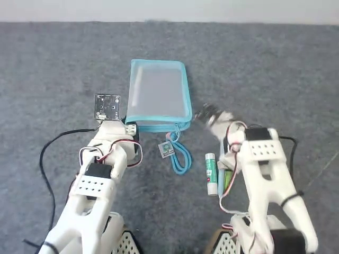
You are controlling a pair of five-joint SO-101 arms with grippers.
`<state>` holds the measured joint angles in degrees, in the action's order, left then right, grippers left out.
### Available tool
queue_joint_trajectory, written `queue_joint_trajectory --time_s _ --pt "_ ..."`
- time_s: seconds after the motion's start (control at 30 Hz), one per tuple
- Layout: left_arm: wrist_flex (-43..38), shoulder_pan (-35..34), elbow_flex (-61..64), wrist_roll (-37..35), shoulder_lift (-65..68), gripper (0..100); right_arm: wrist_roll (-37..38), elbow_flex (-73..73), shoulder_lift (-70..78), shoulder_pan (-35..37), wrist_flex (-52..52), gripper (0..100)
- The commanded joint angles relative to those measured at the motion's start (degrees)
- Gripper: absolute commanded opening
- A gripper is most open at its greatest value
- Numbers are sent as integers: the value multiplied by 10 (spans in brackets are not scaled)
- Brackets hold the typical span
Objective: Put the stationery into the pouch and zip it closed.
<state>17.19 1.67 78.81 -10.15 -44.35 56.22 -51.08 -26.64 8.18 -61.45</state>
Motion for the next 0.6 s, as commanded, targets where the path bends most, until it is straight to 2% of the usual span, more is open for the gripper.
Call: queue_joint_trajectory --time_s 0.0,0.17,0.33,0.47,0.57 --pt "-17 -4 -7 1 -6 11 217 -38 -60 -34 40 225" --pt "-17 -3 -7 1 -5 11 267 -49 -116 -86 0 228" --pt "-18 -3 -8 1 -4 11 312 -57 -152 -80 -74 246" --pt "-18 -8 -8 1 -7 11 318 -94 -152 -62 -71 248" --pt "-18 -5 -8 1 -6 11 314 -126 -152 -55 -28 247"
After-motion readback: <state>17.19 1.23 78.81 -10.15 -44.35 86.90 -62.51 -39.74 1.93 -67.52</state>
